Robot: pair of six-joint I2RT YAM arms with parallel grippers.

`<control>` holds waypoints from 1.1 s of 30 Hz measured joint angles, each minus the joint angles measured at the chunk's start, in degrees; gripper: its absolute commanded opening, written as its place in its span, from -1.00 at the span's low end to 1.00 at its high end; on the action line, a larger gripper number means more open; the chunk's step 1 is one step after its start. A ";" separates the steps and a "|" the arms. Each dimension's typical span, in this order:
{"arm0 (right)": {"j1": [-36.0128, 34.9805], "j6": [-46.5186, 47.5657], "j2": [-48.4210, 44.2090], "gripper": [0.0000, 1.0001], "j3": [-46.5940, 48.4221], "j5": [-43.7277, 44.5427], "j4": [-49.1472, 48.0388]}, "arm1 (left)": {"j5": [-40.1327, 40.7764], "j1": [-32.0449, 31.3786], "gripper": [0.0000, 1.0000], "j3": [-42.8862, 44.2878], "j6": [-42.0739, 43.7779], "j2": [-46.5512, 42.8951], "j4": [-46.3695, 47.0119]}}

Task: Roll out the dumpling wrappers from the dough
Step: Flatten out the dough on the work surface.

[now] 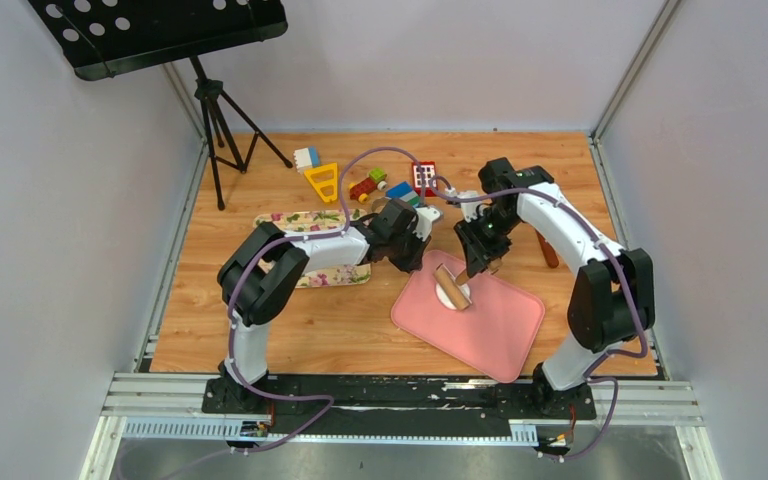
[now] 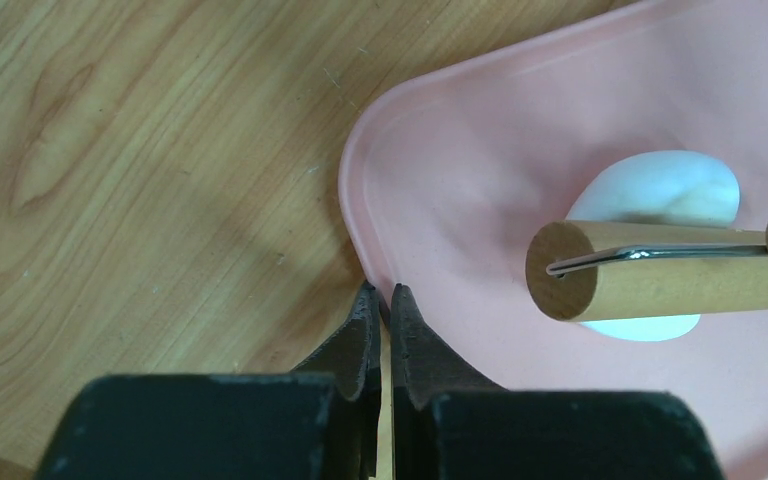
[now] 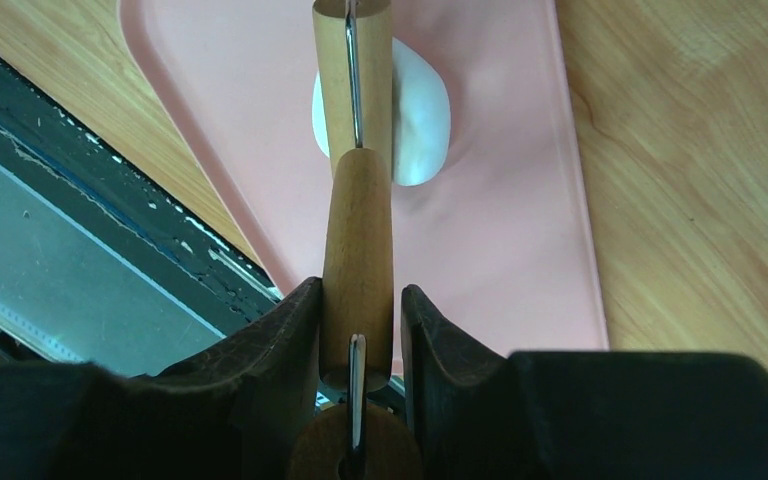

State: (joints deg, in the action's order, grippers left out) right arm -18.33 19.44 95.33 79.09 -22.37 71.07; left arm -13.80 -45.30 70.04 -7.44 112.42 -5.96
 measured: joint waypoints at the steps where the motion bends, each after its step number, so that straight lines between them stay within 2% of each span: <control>1: 0.04 -0.33 -0.26 -1.00 0.00 0.44 -0.02 | 0.11 -0.02 -1.00 0.00 -0.11 0.00 0.00; 11: 7.06 -0.09 -5.73 -1.00 0.22 -0.72 -0.22 | 1.99 -0.26 -1.00 0.52 -1.40 0.44 0.48; 19: 5.33 4.44 -7.54 -1.00 1.27 0.59 -0.24 | 2.34 -0.42 -1.00 0.52 -1.66 0.44 0.50; 22: 3.74 12.26 -13.07 -1.00 -2.40 3.15 -3.34 | 2.16 -0.42 -1.00 0.52 -1.64 0.46 0.63; 28: 2.19 30.95 -31.52 -1.00 -12.52 4.79 -9.33 | 2.03 -0.37 -1.00 0.52 -1.57 0.46 0.68; 33: -5.49 40.59 -33.09 -1.00 -13.64 5.90 -10.84 | 1.92 -0.37 -1.00 0.55 -1.44 0.48 0.68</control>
State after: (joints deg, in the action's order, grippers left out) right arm -23.81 60.03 62.24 65.45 -16.47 60.23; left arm -11.88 -45.67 70.59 -8.88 112.90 -5.28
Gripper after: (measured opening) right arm 0.331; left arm 0.018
